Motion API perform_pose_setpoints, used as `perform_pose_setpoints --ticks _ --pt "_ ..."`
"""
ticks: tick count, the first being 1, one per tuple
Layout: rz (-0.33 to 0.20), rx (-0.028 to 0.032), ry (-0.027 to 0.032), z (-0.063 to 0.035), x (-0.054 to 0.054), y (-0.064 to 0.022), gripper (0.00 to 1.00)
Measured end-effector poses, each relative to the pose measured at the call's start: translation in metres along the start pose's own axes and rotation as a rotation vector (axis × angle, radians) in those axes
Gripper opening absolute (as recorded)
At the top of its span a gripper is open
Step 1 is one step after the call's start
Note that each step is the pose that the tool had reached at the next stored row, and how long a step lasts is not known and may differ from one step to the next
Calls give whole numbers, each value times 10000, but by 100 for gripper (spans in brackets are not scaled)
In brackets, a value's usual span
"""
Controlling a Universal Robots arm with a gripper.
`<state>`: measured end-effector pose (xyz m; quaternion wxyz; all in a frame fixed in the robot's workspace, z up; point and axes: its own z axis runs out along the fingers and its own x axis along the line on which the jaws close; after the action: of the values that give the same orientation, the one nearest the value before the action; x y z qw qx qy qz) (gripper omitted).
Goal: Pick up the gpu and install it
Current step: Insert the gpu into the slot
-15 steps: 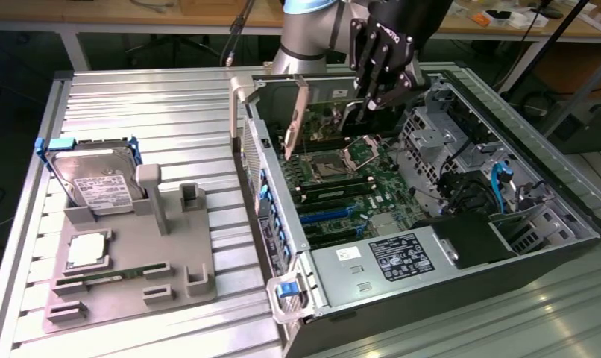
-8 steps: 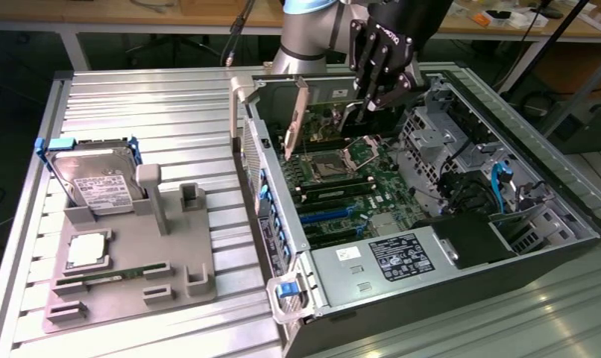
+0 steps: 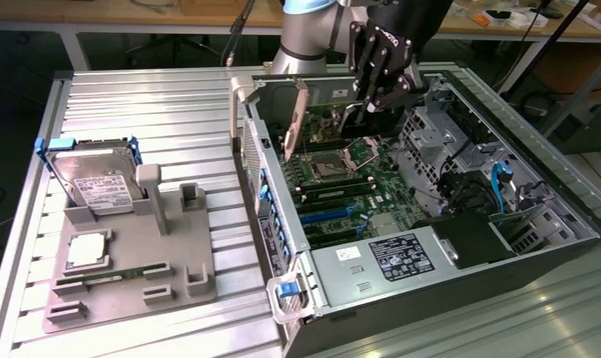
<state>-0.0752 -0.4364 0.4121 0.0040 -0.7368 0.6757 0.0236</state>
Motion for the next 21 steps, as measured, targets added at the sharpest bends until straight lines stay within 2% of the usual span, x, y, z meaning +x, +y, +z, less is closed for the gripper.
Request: perform_pose_setpoints --ticks 21 --pt "0 0 3 53 2 -1 27"
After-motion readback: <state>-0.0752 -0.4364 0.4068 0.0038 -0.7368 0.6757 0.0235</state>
